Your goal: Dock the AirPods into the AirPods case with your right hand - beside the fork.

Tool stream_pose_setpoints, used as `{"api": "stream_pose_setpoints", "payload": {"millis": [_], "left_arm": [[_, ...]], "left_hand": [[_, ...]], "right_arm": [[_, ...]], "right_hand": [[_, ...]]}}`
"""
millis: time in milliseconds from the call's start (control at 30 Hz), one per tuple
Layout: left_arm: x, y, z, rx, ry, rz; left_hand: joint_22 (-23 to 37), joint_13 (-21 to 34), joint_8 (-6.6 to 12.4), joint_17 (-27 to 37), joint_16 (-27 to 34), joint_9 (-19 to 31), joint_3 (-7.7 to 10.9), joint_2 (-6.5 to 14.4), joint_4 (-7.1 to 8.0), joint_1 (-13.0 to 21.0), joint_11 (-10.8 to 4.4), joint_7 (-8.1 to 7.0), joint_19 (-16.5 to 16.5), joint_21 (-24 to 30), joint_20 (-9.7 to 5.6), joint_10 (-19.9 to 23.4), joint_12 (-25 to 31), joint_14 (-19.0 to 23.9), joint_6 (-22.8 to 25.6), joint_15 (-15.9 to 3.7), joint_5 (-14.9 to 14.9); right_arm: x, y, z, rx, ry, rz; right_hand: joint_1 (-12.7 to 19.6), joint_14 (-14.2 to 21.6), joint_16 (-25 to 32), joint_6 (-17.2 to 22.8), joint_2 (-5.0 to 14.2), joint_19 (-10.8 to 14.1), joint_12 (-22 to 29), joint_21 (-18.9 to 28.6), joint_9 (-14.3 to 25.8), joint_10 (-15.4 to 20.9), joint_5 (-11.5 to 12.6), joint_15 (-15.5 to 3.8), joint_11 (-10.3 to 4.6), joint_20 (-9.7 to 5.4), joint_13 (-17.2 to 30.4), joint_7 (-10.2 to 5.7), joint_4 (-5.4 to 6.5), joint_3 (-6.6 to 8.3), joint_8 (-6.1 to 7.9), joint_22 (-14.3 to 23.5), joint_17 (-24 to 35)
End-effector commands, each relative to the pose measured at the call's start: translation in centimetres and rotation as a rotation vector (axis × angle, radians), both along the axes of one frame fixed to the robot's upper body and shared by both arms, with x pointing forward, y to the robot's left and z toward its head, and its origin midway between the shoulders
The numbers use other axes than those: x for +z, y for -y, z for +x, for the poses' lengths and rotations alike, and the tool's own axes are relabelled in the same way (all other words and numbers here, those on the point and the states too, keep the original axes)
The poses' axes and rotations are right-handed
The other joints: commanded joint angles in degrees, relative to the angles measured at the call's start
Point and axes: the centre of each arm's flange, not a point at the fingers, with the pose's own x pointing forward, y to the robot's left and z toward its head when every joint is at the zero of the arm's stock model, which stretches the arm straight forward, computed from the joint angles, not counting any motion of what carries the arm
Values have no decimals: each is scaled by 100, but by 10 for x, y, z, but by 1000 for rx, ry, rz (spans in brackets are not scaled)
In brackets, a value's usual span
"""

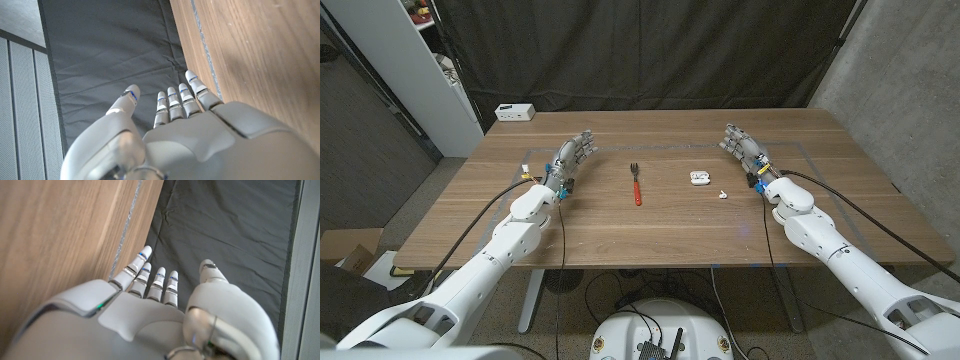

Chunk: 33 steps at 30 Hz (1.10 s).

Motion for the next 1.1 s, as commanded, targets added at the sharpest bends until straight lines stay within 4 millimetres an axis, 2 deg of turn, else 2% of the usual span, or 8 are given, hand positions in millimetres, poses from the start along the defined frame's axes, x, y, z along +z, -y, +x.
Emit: {"api": "stream_pose_setpoints", "payload": {"millis": [33,267,300,500,600,767,933,1100], "left_arm": [[-13,-14,0,-6,-10,8],[-12,-19,1,-1,-18,19],[-12,-19,1,-2,-16,21],[-7,-22,3,-4,-15,25],[-4,-23,5,-9,-11,32],[2,-22,10,-17,-7,48],[7,-21,13,-21,-1,63],[9,-21,15,-25,1,68]], "left_hand": [[12,21,27,24,31,8,37,-4,-21,48,4,-20,8,13,2,58,42,41,60,-5,29],[13,13,51,24,27,10,11,-9,-55,77,-15,-71,-69,-33,49,38,38,33,132,-15,31],[13,12,57,23,27,10,8,-8,-60,82,-22,-74,-71,-36,51,41,40,33,150,-17,31],[14,9,76,25,31,13,-10,-5,-73,95,-30,-90,-103,-58,66,53,47,38,210,-29,32],[15,8,95,28,33,16,-20,-3,-74,96,-32,-133,-122,-73,74,81,61,43,267,-29,32],[15,6,116,31,43,21,-26,-5,-65,87,-36,-160,-135,-90,98,122,80,78,343,-42,35],[16,6,135,30,38,26,-27,-6,-63,84,-43,-178,-152,-106,109,148,93,80,409,-49,37],[17,6,146,28,34,31,-26,-6,-66,87,-46,-173,-158,-118,111,151,96,81,456,-58,40]], "right_arm": [[11,-10,-16,-67,-58,-199],[25,-10,-40,-196,-91,-396],[26,-11,-44,-221,-98,-419],[19,-19,-65,-365,-138,-539],[14,-23,-73,-441,-143,-604],[6,-28,-85,-547,-146,-688],[-4,-34,-99,-629,-160,-765],[-10,-36,-111,-663,-190,-853]], "right_hand": [[152,-49,-14,210,-61,-10,-6,-106,23,-50,31,-624,33,44,-38,-44,-142,15,74,19,-25],[357,-307,-62,371,-176,-243,-27,-367,21,-260,38,-460,87,378,-110,-48,-328,13,80,28,-33],[442,-339,-47,441,-200,-331,-11,-455,24,-285,43,-448,92,420,-125,-154,-361,25,91,32,-28],[676,-434,-35,715,-266,-572,23,-690,34,-326,60,-418,89,609,-148,-84,-417,62,153,35,-20],[953,-505,-31,851,-287,-618,25,-820,51,-444,81,-461,31,851,-135,-125,-452,142,175,33,-13],[1366,-725,-48,986,-448,-676,29,-1012,97,-645,115,-485,-39,784,-94,-404,-465,216,200,35,-5],[1699,-1071,-85,1117,-581,-867,46,-1270,174,-807,142,-487,-183,598,-54,-454,-434,247,241,38,2],[1901,-1550,-107,1256,-648,-1197,39,-1571,232,-974,152,-284,-321,726,-41,-448,-380,251,270,42,5]]}}
